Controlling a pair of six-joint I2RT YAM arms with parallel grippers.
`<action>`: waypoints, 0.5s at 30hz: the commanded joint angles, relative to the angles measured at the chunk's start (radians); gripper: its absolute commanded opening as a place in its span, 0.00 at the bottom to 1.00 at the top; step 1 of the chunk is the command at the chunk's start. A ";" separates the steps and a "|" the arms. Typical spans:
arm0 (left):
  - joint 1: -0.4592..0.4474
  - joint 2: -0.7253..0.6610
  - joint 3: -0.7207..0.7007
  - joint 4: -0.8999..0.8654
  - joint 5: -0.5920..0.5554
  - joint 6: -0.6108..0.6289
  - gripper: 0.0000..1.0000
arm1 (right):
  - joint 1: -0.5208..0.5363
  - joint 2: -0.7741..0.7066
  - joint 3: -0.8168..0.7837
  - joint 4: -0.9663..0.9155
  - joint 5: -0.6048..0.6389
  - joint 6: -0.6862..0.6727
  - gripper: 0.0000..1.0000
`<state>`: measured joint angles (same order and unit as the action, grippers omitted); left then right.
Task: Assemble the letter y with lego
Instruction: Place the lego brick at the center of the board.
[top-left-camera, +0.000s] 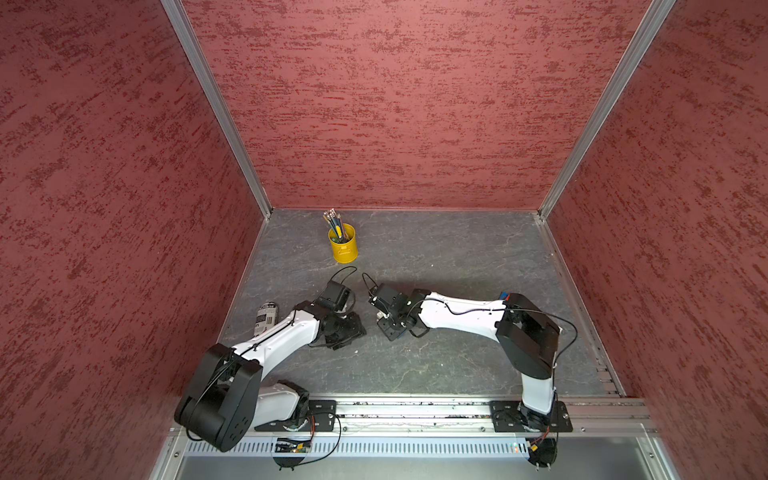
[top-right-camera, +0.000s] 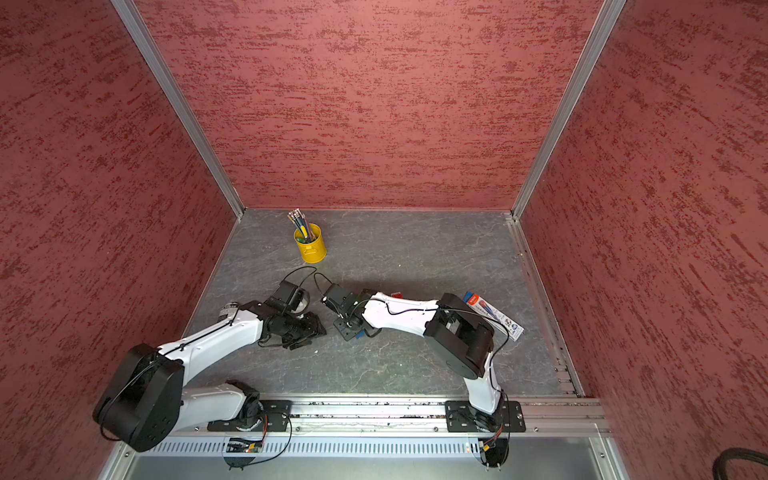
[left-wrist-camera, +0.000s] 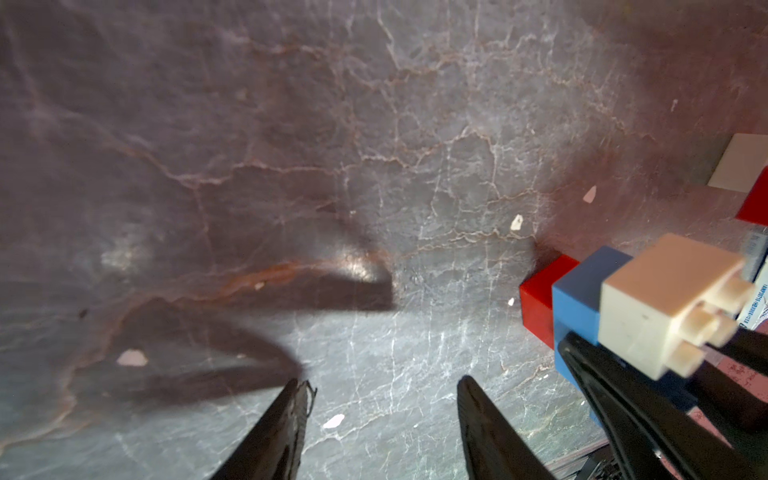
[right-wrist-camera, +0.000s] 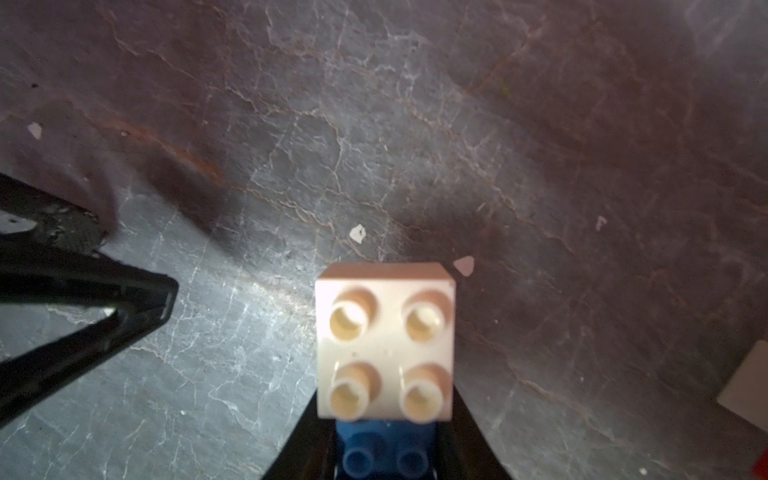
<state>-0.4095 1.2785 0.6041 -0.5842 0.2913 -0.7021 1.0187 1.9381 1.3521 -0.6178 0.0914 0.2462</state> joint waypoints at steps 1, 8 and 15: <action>0.005 0.013 0.035 0.012 0.011 0.015 0.60 | -0.018 -0.038 0.012 -0.048 0.053 0.005 0.26; 0.003 0.034 0.057 0.013 0.014 0.024 0.60 | -0.043 -0.114 -0.037 -0.046 0.084 0.022 0.26; -0.007 0.070 0.086 0.016 0.021 0.030 0.60 | -0.084 -0.200 -0.158 -0.011 0.091 0.055 0.26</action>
<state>-0.4118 1.3327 0.6624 -0.5819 0.3019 -0.6983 0.9569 1.7752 1.2358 -0.6418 0.1471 0.2733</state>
